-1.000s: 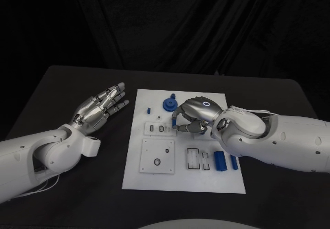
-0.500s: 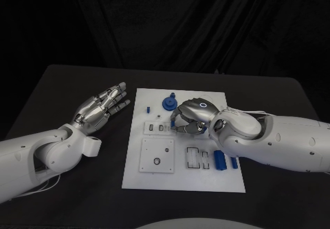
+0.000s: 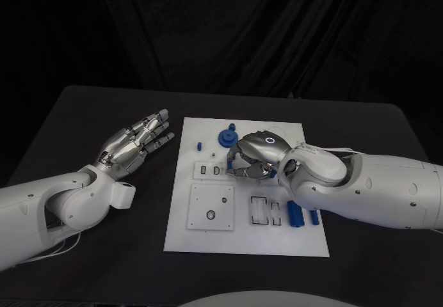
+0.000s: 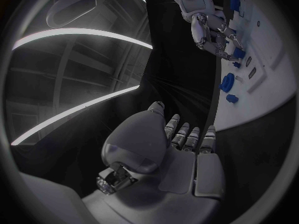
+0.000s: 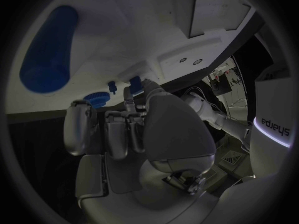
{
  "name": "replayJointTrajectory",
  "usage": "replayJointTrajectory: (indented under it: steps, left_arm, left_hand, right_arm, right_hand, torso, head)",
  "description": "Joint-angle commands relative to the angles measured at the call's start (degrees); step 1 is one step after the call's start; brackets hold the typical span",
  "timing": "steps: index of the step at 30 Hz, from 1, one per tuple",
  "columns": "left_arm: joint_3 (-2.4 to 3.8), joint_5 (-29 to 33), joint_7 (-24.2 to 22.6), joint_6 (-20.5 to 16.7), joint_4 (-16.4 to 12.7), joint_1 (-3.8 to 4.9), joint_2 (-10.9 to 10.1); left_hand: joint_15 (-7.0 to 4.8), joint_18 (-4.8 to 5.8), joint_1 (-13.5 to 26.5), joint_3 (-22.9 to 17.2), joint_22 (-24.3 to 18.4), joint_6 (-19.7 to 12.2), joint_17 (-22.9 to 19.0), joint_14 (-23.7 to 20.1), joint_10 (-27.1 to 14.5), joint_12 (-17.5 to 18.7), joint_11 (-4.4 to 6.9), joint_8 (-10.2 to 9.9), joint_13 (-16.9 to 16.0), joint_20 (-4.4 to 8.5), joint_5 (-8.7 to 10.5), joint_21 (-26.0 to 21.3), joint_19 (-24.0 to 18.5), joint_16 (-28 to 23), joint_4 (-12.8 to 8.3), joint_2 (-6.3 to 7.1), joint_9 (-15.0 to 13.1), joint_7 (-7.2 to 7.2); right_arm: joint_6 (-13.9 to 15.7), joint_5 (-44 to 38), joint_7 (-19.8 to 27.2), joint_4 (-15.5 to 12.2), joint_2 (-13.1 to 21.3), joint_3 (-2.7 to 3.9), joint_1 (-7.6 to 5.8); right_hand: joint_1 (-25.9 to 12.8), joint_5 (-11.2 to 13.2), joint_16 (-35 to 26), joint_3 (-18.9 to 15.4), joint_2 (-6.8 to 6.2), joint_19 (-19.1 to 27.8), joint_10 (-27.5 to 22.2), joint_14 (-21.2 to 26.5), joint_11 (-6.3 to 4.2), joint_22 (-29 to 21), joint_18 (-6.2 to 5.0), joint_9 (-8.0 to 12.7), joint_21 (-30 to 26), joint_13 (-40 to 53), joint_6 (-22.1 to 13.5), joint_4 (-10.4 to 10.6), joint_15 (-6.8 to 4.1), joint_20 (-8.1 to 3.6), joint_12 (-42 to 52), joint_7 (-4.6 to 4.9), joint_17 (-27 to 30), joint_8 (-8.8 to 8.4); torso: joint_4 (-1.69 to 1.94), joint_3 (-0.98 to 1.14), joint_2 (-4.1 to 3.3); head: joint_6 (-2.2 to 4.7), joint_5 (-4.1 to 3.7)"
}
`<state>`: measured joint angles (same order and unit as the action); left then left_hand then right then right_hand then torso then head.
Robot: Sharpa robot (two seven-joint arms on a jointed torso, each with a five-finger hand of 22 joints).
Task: Assemble the parts on the task board
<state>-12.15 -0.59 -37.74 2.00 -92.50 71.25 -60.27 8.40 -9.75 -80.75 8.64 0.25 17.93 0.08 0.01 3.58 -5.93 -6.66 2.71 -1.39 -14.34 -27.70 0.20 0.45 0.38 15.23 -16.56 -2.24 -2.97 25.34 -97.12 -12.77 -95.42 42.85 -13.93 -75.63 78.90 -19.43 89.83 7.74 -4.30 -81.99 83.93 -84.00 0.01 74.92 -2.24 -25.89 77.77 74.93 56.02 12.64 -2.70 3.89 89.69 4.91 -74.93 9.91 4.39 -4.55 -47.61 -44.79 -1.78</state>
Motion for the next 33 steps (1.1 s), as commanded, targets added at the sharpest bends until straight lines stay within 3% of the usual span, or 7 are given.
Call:
replayJointTrajectory:
  steps: [1, 6, 24, 33]
  left_arm:
    - [0.05, -0.1, -0.6, 0.8, 0.0, -0.09, 0.1]
    - [0.05, -0.1, -0.6, 0.9, 0.1, -0.11, 0.1]
    - [0.05, -0.1, -0.4, 1.0, 0.3, -0.2, 0.2]
    - [0.05, -0.1, -0.4, 0.9, 0.3, -0.25, 0.2]
  left_hand:
    - [0.27, -0.37, -0.4, -0.3, 0.1, -0.3, -0.1, 0.0, -0.3, 0.2, -0.34, -0.2, 0.1, -0.41, -0.25, 0.2, 0.0, -0.4, 0.1, 0.01, 0.0, -0.22]
    - [0.27, -0.37, -0.4, -0.3, 0.1, -0.3, -0.1, 0.0, -0.3, 0.2, -0.34, -0.2, 0.1, -0.41, -0.25, 0.2, 0.0, -0.4, 0.1, 0.01, 0.0, -0.22]
    - [0.34, -0.37, -0.5, -0.4, 0.1, -0.3, -0.1, 0.0, -0.3, 0.2, -0.36, -0.2, 0.1, -0.45, -0.23, 0.2, 0.1, -0.4, 0.1, 0.01, 0.0, -0.3]
    - [0.34, -0.37, -0.5, -0.4, 0.1, -0.3, -0.1, 0.0, -0.3, 0.2, -0.36, -0.2, 0.1, -0.45, -0.23, 0.2, 0.1, -0.4, 0.1, 0.01, 0.0, -0.3]
  right_arm:
    - [-1.1, -0.4, -0.9, 0.2, -0.1, -0.2, 0.41]
    - [-1.2, -0.4, -0.8, 0.3, -0.2, -0.2, 0.44]
    - [-1.6, -0.4, -0.6, 0.5, -0.4, -0.2, 0.47]
    - [-0.4, -0.4, -0.1, 0.4, -0.1, -0.2, 0.47]
  right_hand:
    - [-0.6, 0.5, 0.2, -0.4, -0.33, 0.4, 5.9, -6.0, 0.45, 10.9, -0.92, 0.3, -0.4, 14.9, -1.1, -0.1, 0.17, -0.01, 0.2, 0.28, -15.1, -0.65]
    - [-1.1, 1.6, 0.2, -0.7, -0.63, 0.4, 5.9, -6.0, 0.58, 10.9, -0.94, 0.2, -0.5, 15.0, -2.6, -0.1, 0.28, 0.11, 0.2, 0.44, -15.1, -1.6]
    - [-1.8, 5.2, 0.2, -1.4, -1.02, 0.5, 5.8, -6.0, 0.75, 10.8, -0.99, -0.1, -0.8, 14.9, -3.7, -0.2, 0.45, 0.3, 0.1, 0.6, -15.1, -2.47]
    - [-3.1, 10.8, 0.2, -2.6, -1.32, 0.6, 5.6, -6.0, 0.93, 10.8, -1.02, -0.2, -1.0, 14.7, -6.5, 0.3, 0.6, 0.47, 0.0, 0.76, -15.1, -4.1]
  torso:
    - [0.01, -0.02, -0.01]
    - [0.04, 0.0, -0.01]
    - [-0.04, 0.01, 0.0]
    - [-0.01, 0.0, -0.01]
  head:
    - [-0.07, 0.05]
    - [-0.1, 0.0]
    - [-0.27, 0.03]
    - [-0.32, 0.06]
